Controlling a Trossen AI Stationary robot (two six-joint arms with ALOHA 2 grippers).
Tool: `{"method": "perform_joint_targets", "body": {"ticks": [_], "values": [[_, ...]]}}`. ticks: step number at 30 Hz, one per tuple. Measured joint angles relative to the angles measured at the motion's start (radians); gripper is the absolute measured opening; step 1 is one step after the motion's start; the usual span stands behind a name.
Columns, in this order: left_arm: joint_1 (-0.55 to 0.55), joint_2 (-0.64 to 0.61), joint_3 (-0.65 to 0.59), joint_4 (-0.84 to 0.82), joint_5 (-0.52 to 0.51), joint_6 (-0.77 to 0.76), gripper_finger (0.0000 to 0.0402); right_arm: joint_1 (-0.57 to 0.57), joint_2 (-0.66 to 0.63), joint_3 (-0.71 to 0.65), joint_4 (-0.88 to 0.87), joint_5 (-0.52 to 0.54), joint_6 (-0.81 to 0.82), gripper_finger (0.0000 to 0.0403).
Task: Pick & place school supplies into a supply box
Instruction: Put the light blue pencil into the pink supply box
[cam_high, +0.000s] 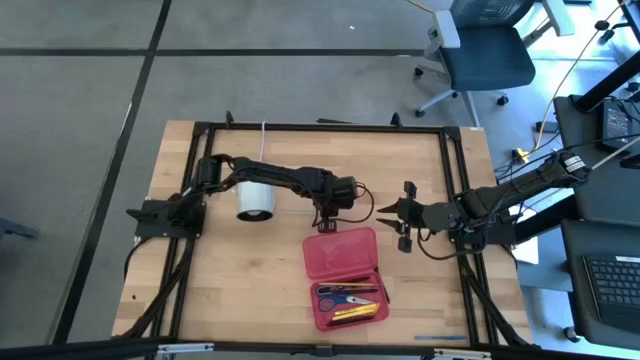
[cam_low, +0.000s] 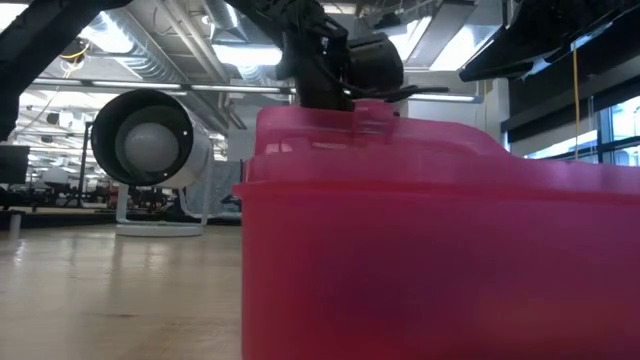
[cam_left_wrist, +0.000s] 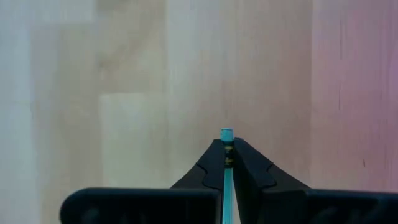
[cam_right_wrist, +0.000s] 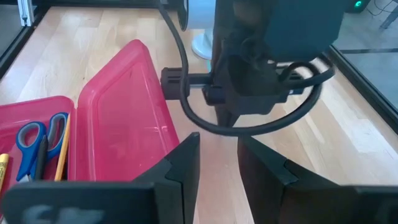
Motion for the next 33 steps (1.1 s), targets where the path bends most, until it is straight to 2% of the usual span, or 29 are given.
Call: {"method": "perform_joint_targets", "body": {"ticks": [11, 21, 25, 27, 33], "values": [[0.0, -0.003, 0.152, -0.155, -0.096, 0.001, 0.0004, 0.0, 0.0, 0.0, 0.0, 0.0, 0.0, 0.0111], [-0.016, -0.004, 0.455, -0.357, -0.169, -0.019, 0.0004, 0.0, 0.0, 0.0, -0.004, 0.002, 0.03, 0.0111], [-0.037, -0.005, 0.579, -0.384, -0.163, -0.062, 0.0004, 0.0, 0.0, 0.0, -0.049, 0.006, 0.078, 0.0111], [-0.051, -0.005, 0.63, -0.392, -0.129, -0.105, 0.0004, 0.0, 0.0, 0.0, -0.089, 0.026, 0.118, 0.0111], [-0.128, -0.006, 0.692, -0.376, -0.026, -0.279, 0.0004, 0.0, 0.0, 0.0, -0.228, 0.152, 0.24, 0.0111]]}}
